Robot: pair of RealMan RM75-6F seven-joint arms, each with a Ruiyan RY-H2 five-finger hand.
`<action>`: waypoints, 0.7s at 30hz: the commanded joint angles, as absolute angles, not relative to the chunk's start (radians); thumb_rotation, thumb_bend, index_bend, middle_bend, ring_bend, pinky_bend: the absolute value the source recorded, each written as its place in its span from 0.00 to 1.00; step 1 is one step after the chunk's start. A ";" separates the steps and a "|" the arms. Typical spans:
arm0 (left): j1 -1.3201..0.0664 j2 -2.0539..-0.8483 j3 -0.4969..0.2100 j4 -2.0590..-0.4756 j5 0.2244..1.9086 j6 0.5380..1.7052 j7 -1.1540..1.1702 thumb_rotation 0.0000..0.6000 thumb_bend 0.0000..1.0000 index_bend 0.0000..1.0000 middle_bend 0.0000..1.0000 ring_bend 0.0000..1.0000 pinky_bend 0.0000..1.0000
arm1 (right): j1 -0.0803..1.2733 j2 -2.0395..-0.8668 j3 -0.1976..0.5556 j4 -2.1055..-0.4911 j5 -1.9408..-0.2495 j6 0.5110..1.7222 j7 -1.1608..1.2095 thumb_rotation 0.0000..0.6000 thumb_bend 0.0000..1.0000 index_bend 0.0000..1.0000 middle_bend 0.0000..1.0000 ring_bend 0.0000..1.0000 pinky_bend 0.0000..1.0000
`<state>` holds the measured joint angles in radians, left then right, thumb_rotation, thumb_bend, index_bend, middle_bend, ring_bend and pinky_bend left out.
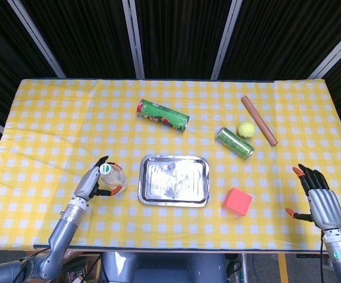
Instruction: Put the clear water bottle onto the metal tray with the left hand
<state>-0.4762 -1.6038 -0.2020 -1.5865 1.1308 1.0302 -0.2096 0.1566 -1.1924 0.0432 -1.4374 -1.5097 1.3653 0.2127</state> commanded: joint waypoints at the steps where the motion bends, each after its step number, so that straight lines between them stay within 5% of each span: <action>1: -0.489 -1.614 -0.221 -1.618 1.113 1.022 -0.205 1.00 0.42 0.53 0.51 0.04 0.07 | 0.157 -1.193 0.043 -1.436 -1.511 1.365 0.213 1.00 0.05 0.05 0.00 0.00 0.00; 12: -0.600 -1.613 -0.312 -1.815 0.943 0.943 -0.096 1.00 0.42 0.52 0.50 0.04 0.07 | 0.158 -1.191 0.044 -1.431 -1.506 1.363 0.224 1.00 0.05 0.05 0.00 0.00 0.00; 21: -0.709 -1.649 -0.340 -1.897 0.733 1.056 0.171 1.00 0.42 0.52 0.50 0.04 0.07 | 0.158 -1.186 0.043 -1.433 -1.507 1.361 0.241 1.00 0.05 0.05 0.00 0.00 0.00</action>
<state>-0.6685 -1.6298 -0.3238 -1.8684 0.8001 1.0080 0.1043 0.1580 -1.1862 0.0428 -1.4326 -1.5067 1.3610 0.2407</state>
